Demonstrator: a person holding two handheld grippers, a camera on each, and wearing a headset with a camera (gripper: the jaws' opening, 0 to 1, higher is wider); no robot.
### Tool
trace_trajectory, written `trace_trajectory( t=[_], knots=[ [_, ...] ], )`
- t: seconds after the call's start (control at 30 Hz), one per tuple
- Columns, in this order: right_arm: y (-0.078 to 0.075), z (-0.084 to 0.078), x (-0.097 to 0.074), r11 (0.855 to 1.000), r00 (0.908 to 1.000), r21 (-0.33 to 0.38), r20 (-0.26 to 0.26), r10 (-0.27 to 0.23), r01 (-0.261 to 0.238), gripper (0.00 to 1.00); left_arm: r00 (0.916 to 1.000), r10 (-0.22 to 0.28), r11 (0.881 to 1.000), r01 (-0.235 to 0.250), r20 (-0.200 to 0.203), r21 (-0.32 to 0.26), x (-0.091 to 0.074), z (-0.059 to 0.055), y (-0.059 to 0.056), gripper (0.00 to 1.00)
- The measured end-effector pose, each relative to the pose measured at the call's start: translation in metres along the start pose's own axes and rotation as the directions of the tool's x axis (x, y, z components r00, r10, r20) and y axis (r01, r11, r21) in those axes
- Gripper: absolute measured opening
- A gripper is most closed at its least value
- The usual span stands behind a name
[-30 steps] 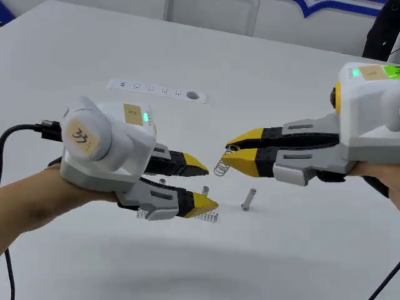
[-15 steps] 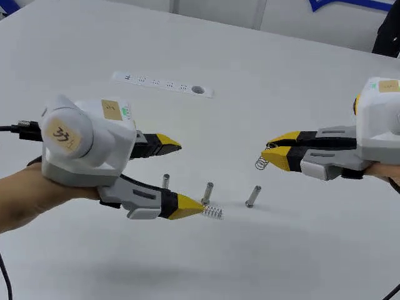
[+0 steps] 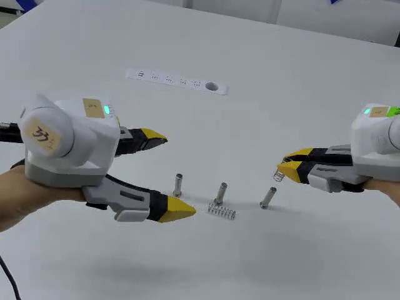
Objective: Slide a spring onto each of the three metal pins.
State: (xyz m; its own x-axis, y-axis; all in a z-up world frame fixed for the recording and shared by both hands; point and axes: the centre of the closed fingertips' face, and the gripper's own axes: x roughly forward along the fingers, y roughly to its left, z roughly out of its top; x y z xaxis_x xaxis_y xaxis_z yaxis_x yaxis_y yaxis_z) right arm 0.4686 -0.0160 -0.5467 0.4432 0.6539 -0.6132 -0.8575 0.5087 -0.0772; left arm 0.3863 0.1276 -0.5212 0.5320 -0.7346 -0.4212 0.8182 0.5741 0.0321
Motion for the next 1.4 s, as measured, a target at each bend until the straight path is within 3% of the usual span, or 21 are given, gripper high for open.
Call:
trace_trajectory(
  t=[0.5, 0.9, 1.03, 1.4],
  knots=[
    [0.0, -0.018, 0.008, 1.0, 0.9992, 0.018, -0.04, 0.008, -0.007, 0.1, 0.9994, 0.036, 0.998, -0.036, 0.003, -0.043, -0.003, -0.007, 0.004, 0.84],
    [-0.002, -0.018, 0.012, 0.998, 0.9999, 0.069, -0.012, 0.007, -0.006, 0.1, 0.9988, 0.049, 0.997, -0.049, -0.01, -0.061, -0.004, -0.014, 0.006, 0.87],
    [0.0, -0.018, 0.013, 0.997, 0.9999, 0.073, -0.013, 0.01, -0.009, 0.1, 0.9983, 0.055, 0.995, -0.053, 0.018, -0.088, -0.005, -0.009, 0.007, 0.86],
    [0.002, -0.027, 0.017, 0.997, 0.9995, 0.082, -0.029, 0.008, -0.005, 0.11, 0.9984, 0.054, 0.995, -0.053, 0.014, -0.09, -0.004, -0.009, 0.007, 0.85]
  ],
)
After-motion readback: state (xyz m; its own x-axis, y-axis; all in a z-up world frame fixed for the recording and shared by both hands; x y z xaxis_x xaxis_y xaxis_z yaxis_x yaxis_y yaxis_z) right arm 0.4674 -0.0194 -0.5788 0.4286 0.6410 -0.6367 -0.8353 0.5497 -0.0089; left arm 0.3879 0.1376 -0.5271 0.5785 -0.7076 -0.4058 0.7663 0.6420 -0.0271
